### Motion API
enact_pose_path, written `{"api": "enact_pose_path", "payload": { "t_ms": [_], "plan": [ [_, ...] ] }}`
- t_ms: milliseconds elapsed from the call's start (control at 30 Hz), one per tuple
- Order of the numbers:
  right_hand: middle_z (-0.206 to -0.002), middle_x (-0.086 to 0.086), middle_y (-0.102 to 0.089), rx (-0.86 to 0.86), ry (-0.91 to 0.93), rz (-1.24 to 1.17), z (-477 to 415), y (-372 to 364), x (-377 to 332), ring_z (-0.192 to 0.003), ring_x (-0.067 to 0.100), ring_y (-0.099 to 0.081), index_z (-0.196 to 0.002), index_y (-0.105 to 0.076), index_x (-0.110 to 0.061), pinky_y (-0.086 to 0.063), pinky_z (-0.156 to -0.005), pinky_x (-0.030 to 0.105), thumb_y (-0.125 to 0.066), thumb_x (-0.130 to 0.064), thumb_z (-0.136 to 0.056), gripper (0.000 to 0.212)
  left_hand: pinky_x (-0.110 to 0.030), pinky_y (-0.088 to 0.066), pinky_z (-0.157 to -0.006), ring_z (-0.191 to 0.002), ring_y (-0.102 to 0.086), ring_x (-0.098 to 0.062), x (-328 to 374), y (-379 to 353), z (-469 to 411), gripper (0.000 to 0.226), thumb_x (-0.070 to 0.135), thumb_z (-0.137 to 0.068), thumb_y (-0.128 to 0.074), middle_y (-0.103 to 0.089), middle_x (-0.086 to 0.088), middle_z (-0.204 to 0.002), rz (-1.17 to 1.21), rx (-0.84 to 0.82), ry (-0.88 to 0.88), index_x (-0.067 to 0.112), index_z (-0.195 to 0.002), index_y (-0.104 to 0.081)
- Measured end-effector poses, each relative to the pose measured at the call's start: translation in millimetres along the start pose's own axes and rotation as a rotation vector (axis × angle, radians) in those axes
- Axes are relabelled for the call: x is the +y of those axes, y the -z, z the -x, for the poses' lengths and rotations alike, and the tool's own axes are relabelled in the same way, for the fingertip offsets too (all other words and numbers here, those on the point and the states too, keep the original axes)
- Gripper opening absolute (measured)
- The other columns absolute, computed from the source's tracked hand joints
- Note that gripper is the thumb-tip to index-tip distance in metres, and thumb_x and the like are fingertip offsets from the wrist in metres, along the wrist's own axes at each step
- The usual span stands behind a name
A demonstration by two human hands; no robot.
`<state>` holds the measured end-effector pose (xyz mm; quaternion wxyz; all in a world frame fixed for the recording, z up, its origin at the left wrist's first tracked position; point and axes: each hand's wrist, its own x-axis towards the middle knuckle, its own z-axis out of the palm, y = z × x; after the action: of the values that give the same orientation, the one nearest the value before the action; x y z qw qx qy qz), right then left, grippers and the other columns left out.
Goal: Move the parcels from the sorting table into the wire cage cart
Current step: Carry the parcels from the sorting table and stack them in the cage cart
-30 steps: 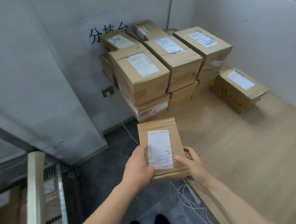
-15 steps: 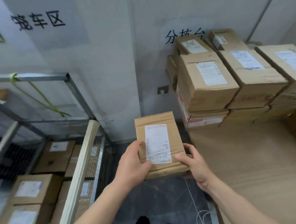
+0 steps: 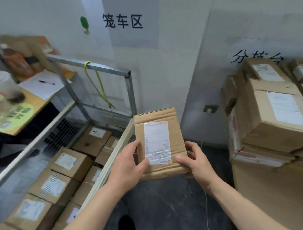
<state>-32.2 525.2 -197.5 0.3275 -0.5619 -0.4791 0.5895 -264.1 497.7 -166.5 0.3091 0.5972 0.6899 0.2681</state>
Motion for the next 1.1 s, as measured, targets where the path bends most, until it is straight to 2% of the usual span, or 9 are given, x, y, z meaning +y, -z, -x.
{"api": "enact_pose_path", "payload": {
  "t_ms": [167,367,467,567,700,800,900,967,1100],
  "plan": [
    [-0.129,-0.003,-0.062,-0.145,-0.034,0.084,-36.3,-37.7,-18.6,-0.113,0.018,-0.065,-0.132,-0.039,-0.036,-0.059,-0.09,0.041,-0.076,-0.067,-0.054,0.091,-0.028,-0.051,-0.098,-0.111,-0.051,-0.001,-28.5,30.1,-15.8,0.066,0.021,-0.09,-0.072,-0.046,0.026,-0.122,0.033,0.056,0.038,0.026,-0.148,-0.042],
    [-0.122,0.007,-0.066,-0.162,-0.068,0.109,-90.5,-88.8,-46.5,-0.101,0.02,-0.072,-0.125,-0.039,-0.035,-0.061,-0.085,0.044,-0.074,-0.065,-0.061,0.079,-0.029,-0.045,-0.108,-0.125,-0.052,-0.007,-66.9,73.2,-53.7,0.068,0.017,-0.087,-0.072,-0.053,0.011,-0.141,0.042,0.093,0.057,0.021,-0.148,-0.044],
    [-0.125,0.001,-0.066,-0.204,-0.054,0.103,-118.5,-120.9,-61.0,-0.105,0.022,-0.072,-0.135,-0.035,-0.041,-0.059,-0.091,0.051,-0.079,-0.064,-0.058,0.092,-0.025,-0.044,-0.106,-0.122,-0.051,-0.005,-89.7,98.7,-70.3,0.069,0.016,-0.085,-0.072,-0.053,0.012,-0.14,0.052,0.118,0.08,0.02,-0.148,-0.044],
    [-0.123,0.006,-0.068,-0.232,-0.05,0.096,-145.9,-153.6,-72.0,-0.102,0.025,-0.073,-0.137,-0.036,-0.043,-0.058,-0.092,0.054,-0.081,-0.058,-0.057,0.093,-0.032,-0.048,-0.107,-0.123,-0.052,-0.004,-115.3,126.3,-84.4,0.07,0.023,-0.085,-0.071,-0.052,0.015,-0.141,0.054,0.136,0.093,0.023,-0.149,-0.043],
    [-0.121,0.012,-0.069,-0.262,-0.066,0.066,-181.7,-193.5,-77.2,-0.098,0.029,-0.074,-0.137,-0.041,-0.04,-0.059,-0.087,0.057,-0.081,-0.037,-0.078,0.071,-0.03,-0.052,-0.1,-0.118,-0.053,0.001,-148.0,156.3,-94.5,0.065,0.036,-0.088,-0.069,-0.052,0.019,-0.138,0.035,0.164,0.112,0.031,-0.147,-0.042],
    [-0.119,0.016,-0.07,-0.296,-0.084,0.041,-205.4,-220.0,-77.1,-0.096,0.033,-0.074,-0.134,-0.045,-0.037,-0.06,-0.082,0.054,-0.075,-0.02,-0.09,0.056,-0.028,-0.045,-0.107,-0.127,-0.048,-0.004,-168.9,171.0,-97.1,0.068,0.041,-0.091,-0.066,-0.046,0.014,-0.149,-0.015,0.207,0.156,0.028,-0.152,-0.037],
    [-0.123,0.013,-0.068,-0.34,-0.096,0.051,-227.6,-240.9,-79.5,-0.1,0.032,-0.073,-0.133,-0.047,-0.037,-0.061,-0.075,0.047,-0.08,-0.025,-0.084,0.06,-0.029,-0.034,-0.113,-0.141,-0.036,-0.007,-186.0,182.6,-100.5,0.071,0.046,-0.094,-0.062,-0.036,0.012,-0.158,-0.085,0.227,0.218,0.023,-0.155,-0.032],
    [-0.123,0.009,-0.069,-0.377,-0.104,0.08,-244.9,-255.9,-81.6,-0.104,0.031,-0.072,-0.127,-0.05,-0.043,-0.061,-0.078,0.052,-0.078,-0.028,-0.086,0.052,-0.029,-0.03,-0.117,-0.146,-0.03,-0.008,-198.4,190.7,-103.9,0.072,0.048,-0.095,-0.059,-0.032,0.01,-0.161,-0.125,0.242,0.254,0.022,-0.156,-0.03],
    [-0.12,0.005,-0.07,-0.477,-0.08,0.201,-285.2,-287.1,-85.8,-0.101,0.026,-0.073,-0.125,-0.05,-0.048,-0.058,-0.085,0.058,-0.081,-0.042,-0.077,0.057,-0.032,-0.025,-0.121,-0.15,-0.022,-0.01,-220.5,205.3,-113.4,0.074,0.053,-0.096,-0.054,-0.025,0.007,-0.164,-0.215,0.259,0.357,0.022,-0.157,-0.027]
  ]
}}
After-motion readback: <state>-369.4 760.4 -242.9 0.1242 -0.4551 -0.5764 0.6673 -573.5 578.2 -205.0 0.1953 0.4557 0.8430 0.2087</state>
